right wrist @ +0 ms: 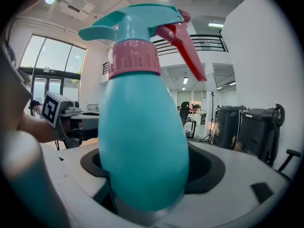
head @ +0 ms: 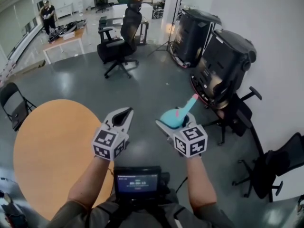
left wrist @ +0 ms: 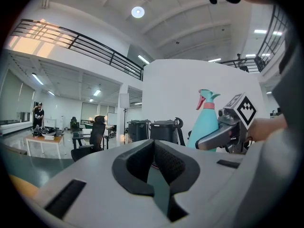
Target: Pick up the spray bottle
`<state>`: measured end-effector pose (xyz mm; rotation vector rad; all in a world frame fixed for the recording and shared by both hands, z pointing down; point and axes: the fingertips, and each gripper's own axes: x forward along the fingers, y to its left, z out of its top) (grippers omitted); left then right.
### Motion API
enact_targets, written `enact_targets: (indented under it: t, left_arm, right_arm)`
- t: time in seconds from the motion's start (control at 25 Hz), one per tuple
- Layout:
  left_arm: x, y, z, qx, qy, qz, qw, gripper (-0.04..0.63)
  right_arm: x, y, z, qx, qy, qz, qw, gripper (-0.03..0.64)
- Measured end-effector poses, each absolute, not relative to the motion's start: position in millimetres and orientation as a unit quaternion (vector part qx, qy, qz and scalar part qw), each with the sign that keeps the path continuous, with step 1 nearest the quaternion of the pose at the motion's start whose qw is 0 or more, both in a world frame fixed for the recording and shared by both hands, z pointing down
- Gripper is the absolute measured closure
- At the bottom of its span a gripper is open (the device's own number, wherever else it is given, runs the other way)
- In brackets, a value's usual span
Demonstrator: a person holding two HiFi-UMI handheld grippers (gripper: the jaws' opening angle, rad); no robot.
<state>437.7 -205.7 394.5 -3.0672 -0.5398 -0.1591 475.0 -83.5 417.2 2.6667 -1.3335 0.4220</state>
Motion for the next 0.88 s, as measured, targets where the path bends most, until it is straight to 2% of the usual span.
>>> enact_targets:
  t: [0.88]
  left_arm:
    - [439.7,-207.6,397.7,-0.98,-0.185,-0.068,0.004,0.592]
  right_arm:
    - [477.4,-87.0,417.9,0.883,-0.442,0.144,0.06,0.187]
